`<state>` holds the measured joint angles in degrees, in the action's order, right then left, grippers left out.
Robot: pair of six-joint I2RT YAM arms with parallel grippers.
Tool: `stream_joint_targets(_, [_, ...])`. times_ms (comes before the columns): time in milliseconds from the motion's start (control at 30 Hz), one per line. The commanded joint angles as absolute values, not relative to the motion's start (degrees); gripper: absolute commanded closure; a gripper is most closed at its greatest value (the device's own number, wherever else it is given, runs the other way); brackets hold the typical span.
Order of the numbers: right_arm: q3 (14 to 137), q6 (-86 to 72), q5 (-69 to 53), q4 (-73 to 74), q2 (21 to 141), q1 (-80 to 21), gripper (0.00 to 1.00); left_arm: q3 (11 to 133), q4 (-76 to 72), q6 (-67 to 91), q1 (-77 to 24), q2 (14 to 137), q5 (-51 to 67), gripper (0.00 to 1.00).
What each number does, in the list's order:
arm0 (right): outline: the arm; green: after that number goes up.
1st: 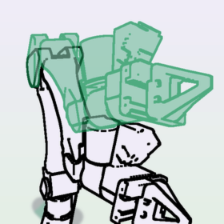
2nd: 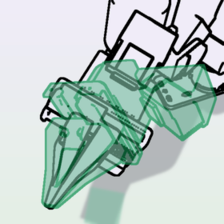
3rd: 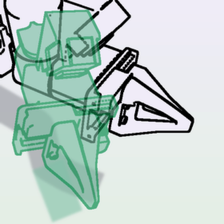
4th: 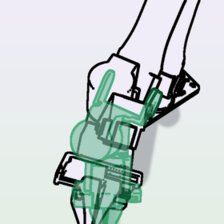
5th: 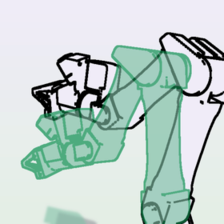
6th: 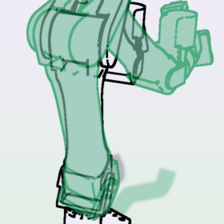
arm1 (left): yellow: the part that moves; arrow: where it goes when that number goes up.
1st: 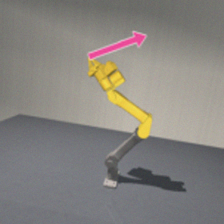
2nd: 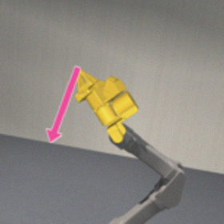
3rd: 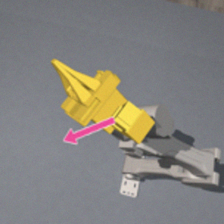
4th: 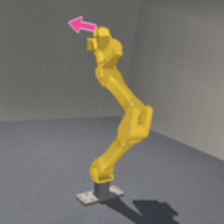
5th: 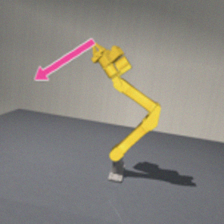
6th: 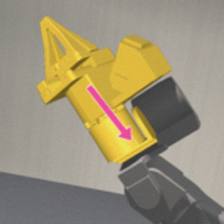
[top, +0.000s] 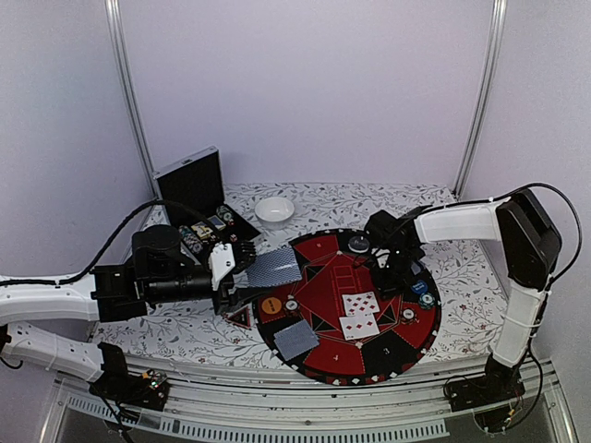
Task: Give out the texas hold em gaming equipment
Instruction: Adjust the poker card in the community card area.
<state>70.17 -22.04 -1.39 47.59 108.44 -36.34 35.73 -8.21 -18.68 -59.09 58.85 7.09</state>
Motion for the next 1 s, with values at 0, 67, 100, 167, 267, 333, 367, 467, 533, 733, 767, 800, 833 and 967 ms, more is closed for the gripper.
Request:
stream_joint_targets(0, [67.5, -23.6, -1.5, 47.7, 109.2, -37.3, 0.97, 37.3, -9.3, -19.0, -59.7, 58.5, 7.5, 0.47])
stream_joint_targets(67, [67.7, -23.6, -2.7, 47.3, 109.6, -38.4, 0.97, 37.3, -9.3, -19.0, -59.8, 58.6, 7.5, 0.47])
stream_joint_targets(100, [68.2, -23.6, -3.1, 47.3, 109.9, -38.9, 0.97, 37.3, -9.3, -19.0, -59.8, 58.5, 7.6, 0.47])
stream_joint_targets(167, [68.8, -23.6, -3.7, 47.2, 110.7, -39.9, 0.97, 37.3, -9.3, -19.1, -59.8, 58.7, 7.5, 0.47])
stream_joint_targets(267, [70.9, -23.6, -4.9, 46.8, 111.7, -40.6, 0.97, 37.3, -9.3, -19.0, -59.7, 58.7, 7.5, 0.47])
stream_joint_targets(333, [71.5, -23.7, -5.1, 46.8, 112.1, -40.7, 0.97, 37.3, -9.3, -19.0, -59.7, 58.6, 7.5, 0.47])
stream_joint_targets(367, [71.7, -23.7, -5.2, 46.8, 112.1, -40.8, 0.97, 37.3, -9.3, -19.1, -59.7, 58.6, 7.5, 0.47])
stream_joint_targets(467, [72.0, -23.7, -6.1, 46.6, 112.1, -40.9, 0.97, 37.3, -9.3, -19.0, -59.7, 58.5, 7.6, 0.47])
stream_joint_targets(533, [72.3, -23.6, -6.4, 46.6, 112.1, -40.9, 0.97, 37.3, -9.3, -19.1, -59.7, 58.4, 7.6, 0.47])
stream_joint_targets(733, [72.6, -23.6, -7.1, 46.8, 112.3, -41.3, 0.97, 37.3, -9.3, -19.1, -59.7, 58.5, 7.6, 0.47])
stream_joint_targets(767, [72.6, -23.6, -7.2, 46.8, 112.2, -41.3, 0.97, 37.3, -9.3, -19.0, -59.7, 58.6, 7.6, 0.47])
stream_joint_targets(800, [72.5, -23.5, -7.4, 46.7, 111.8, -41.3, 0.97, 37.3, -9.3, -19.0, -59.8, 58.6, 7.7, 0.47])
stream_joint_targets(833, [72.7, -23.3, -7.0, 46.7, 111.2, -41.3, 0.97, 37.3, -9.3, -19.0, -59.8, 58.5, 7.6, 0.47])
stream_joint_targets(967, [75.1, -23.2, -0.1, 49.6, 107.2, -40.6, 0.76, 37.3, -9.2, -19.0, -59.7, 58.5, 7.6, 0.47])
